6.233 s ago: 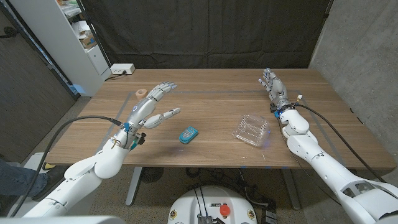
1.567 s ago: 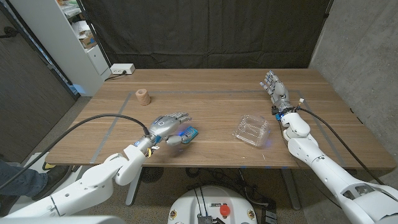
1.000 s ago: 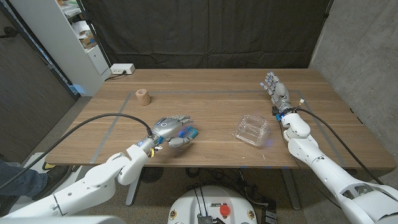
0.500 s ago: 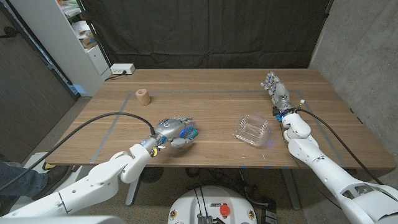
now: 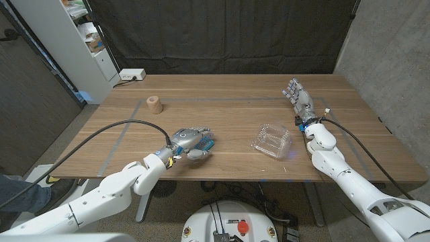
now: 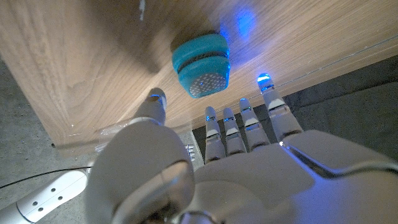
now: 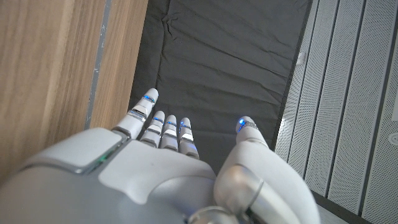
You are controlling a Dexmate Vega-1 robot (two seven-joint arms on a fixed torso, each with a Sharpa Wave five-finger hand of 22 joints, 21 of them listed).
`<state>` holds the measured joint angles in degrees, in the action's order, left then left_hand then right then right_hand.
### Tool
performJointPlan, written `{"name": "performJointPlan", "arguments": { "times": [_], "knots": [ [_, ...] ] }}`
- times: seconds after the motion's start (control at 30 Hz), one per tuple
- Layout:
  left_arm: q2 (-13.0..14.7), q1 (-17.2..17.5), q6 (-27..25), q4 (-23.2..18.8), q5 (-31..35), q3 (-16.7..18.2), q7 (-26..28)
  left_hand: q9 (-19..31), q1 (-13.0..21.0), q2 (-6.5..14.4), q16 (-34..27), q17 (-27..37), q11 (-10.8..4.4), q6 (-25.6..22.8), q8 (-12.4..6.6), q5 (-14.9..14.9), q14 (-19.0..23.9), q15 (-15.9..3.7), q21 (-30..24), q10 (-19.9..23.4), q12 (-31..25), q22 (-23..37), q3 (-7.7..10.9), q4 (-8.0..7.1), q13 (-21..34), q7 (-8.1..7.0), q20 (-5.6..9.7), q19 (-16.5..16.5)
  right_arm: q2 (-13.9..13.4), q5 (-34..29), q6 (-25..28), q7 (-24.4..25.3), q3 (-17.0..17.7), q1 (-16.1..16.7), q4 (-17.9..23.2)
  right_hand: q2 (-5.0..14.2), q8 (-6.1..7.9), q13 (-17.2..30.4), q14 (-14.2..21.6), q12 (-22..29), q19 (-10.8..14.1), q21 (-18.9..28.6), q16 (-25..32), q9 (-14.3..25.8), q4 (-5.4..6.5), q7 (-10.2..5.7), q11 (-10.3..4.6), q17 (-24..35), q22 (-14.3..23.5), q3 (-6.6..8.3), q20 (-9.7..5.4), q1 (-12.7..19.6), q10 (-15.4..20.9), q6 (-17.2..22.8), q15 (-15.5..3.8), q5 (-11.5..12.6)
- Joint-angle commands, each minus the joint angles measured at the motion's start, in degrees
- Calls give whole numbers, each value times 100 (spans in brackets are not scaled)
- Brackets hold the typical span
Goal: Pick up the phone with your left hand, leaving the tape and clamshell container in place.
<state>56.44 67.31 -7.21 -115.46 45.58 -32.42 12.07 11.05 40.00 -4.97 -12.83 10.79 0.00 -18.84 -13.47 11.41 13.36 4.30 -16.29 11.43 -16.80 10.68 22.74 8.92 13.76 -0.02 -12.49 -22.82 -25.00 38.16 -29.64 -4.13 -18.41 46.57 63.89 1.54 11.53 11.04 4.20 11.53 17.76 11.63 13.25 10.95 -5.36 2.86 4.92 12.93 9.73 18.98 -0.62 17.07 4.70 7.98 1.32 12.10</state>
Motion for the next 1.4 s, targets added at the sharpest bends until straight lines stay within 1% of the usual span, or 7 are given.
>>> {"name": "performJointPlan", "arguments": {
  "times": [0.03,0.83,1.0,1.23,1.27,1.33,1.4],
  "knots": [
    [-33,-93,-95,-1,55,-90,-159,24,63,17,10,25,20,-28,17,-2,53,29,14,-3,20,7,-5,-20,31,50,-14,-38,43,27,-56,-38,13,-4,-94,57,-9,12,56,6,71,-11,42,12,-16,-24,8,14,15,-19,6,2,41,31,2,-22],
    [-153,-278,-207,55,99,-278,-454,28,250,130,-6,32,-23,-73,32,-13,127,11,14,46,14,21,40,9,45,60,-7,-151,110,84,-142,-160,26,-82,-337,63,-10,12,68,2,84,-14,42,12,-27,-30,7,18,16,-35,16,6,39,33,5,-25],
    [-172,-319,-268,30,115,-309,-567,31,501,261,-27,38,-17,-65,46,-21,204,3,-18,57,18,33,133,65,55,69,1,-284,99,96,-134,-165,38,-91,-342,65,-10,12,68,3,85,-15,40,12,-30,-31,16,19,17,-38,16,7,44,32,4,-25],
    [-193,-337,-301,18,131,-331,-580,41,1082,452,-68,54,-25,-33,71,-76,349,-46,-96,81,25,55,291,145,77,87,3,-579,98,105,-134,-187,44,-118,-371,61,-10,13,66,0,78,-20,36,12,-33,-32,7,19,17,-44,26,4,37,34,6,-26],
    [-205,-330,-287,35,118,-327,-526,46,1267,515,-80,69,-27,-38,71,-75,380,-44,-142,84,28,68,330,146,86,92,8,-709,100,108,-136,-194,45,-124,-380,62,-9,13,63,0,78,-20,35,12,-32,-33,8,20,17,-45,26,2,37,37,5,-26],
    [-211,-334,-301,25,118,-332,-537,49,1367,547,-107,85,-23,-27,76,-71,435,-67,-168,97,25,75,344,144,92,106,8,-779,103,117,-137,-207,48,-132,-395,60,-9,13,65,-1,79,-20,35,12,-33,-35,8,20,18,-46,28,1,37,37,6,-26],
    [-219,-328,-296,27,108,-333,-509,61,1702,675,-189,158,17,-18,78,-38,552,-112,-310,123,18,108,387,143,115,132,29,-1105,108,127,-141,-226,49,-140,-415,62,-9,13,64,-1,80,-20,35,12,-32,-37,8,21,18,-47,29,0,36,38,5,-26]
  ]
}}
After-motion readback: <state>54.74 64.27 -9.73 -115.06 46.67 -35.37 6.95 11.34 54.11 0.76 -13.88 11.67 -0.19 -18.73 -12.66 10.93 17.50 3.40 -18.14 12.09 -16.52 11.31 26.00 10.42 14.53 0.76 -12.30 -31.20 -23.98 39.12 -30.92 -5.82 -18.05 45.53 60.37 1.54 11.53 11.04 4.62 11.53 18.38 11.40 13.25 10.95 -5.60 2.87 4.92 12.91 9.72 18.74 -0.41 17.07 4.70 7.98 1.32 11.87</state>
